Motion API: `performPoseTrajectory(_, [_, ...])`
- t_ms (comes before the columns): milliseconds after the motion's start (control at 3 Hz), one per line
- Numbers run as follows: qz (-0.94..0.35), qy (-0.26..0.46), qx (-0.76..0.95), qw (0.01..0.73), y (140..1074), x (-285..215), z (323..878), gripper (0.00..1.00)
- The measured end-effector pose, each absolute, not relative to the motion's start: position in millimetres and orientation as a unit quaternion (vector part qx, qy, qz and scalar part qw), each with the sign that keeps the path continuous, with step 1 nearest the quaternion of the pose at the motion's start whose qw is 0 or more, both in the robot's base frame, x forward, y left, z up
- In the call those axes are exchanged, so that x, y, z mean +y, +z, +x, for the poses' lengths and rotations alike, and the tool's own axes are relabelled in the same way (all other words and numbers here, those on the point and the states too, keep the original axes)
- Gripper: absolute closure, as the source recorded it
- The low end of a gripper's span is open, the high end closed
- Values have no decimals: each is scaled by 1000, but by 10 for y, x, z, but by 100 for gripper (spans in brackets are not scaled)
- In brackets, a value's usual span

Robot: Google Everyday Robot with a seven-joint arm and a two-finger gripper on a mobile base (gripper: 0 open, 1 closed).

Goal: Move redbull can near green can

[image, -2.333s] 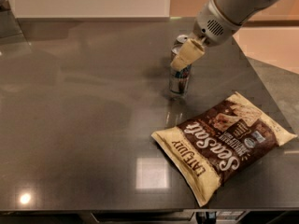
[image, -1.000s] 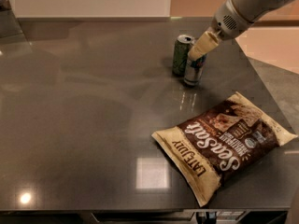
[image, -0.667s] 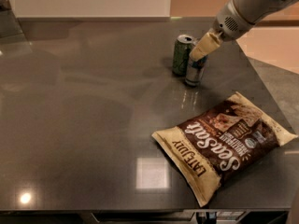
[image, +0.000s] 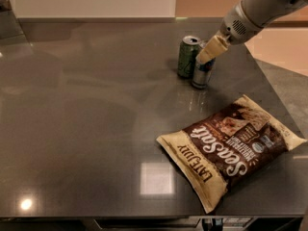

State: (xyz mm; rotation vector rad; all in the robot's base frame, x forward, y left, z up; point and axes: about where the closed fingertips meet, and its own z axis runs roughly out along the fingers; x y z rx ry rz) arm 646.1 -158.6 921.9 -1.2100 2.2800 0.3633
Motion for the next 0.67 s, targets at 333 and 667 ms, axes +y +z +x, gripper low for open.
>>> performPoseTrajectory(333, [-448,135,843,263,9202,-1571,6467,0])
performPoseTrajectory(667, [-449,135,843,263,9201,-1570,6468,0])
